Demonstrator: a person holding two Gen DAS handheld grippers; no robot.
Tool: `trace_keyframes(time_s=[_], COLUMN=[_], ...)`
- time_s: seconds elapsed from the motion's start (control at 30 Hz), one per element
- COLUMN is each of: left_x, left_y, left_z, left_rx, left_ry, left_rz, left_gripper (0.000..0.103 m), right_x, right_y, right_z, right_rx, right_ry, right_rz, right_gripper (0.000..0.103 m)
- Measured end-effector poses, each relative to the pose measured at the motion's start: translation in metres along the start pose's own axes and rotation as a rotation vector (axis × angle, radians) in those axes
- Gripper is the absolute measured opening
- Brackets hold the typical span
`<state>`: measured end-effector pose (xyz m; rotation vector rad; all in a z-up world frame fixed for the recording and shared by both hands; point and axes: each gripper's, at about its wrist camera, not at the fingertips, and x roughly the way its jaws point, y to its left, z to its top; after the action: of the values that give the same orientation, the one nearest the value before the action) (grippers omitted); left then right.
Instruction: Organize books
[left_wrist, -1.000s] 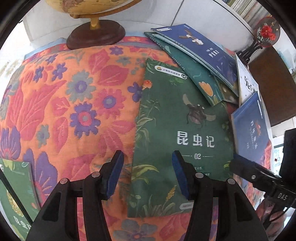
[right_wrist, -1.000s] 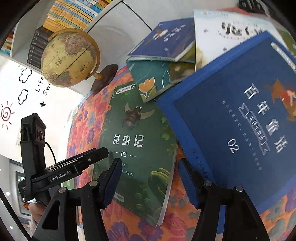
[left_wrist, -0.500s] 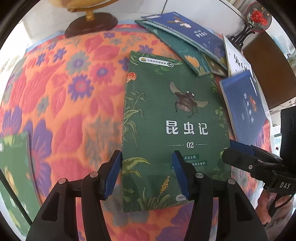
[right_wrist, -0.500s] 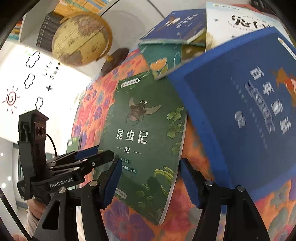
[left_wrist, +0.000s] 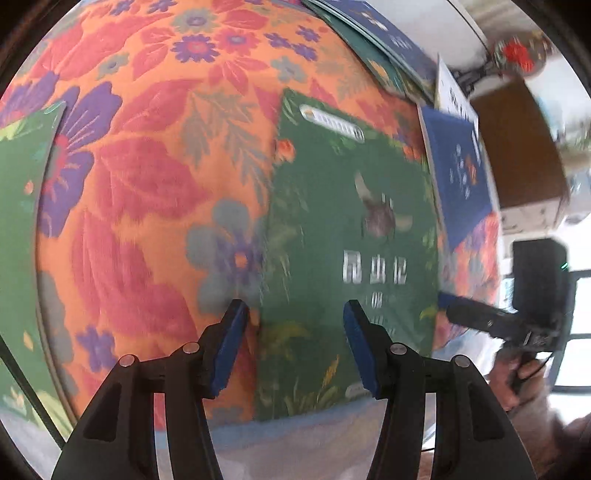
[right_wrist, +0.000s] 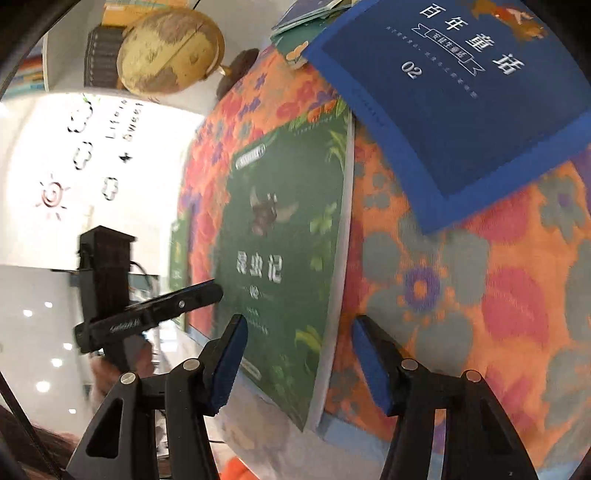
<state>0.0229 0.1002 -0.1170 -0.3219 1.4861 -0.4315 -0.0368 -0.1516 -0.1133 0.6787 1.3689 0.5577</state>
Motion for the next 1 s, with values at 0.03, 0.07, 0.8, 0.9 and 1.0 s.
trace_keyframes(time_s=[0.03,0.07,0.8,0.9,1.0], left_x=[0.001,0.001,0.002,0.002,0.000], left_y=[0.002,0.003,0.021,0.025,0.043], left_z=[0.005,0.010,0.034,0.031,0.030], left_rx=[0.000,0.004,0.004,-0.015,-0.066], left_ry=[0.004,0.011,0.036,0.015,0.003], left_rz=[-0.013,-0.025,-0.102,-0.127,-0.215], left_gripper=[0.052,0.051,0.026,0.026,0.026], right_x=[0.001,0.000,0.014,0.015,0.015], right_y=[-0.001,-0.003,-0.012,-0.016,-0.016], right_z=[0.004,0.006,0.040,0.042,0.042], right_rx=[-0.013,-0.023,-0.026,-0.003,-0.003], right_ry=[0.005,0.008,-0.009,-0.007,-0.009], right_rz=[0.015,0.023,0.062,0.068,0.067], right_gripper=[0.056,0.055,0.011,0.010,0.010])
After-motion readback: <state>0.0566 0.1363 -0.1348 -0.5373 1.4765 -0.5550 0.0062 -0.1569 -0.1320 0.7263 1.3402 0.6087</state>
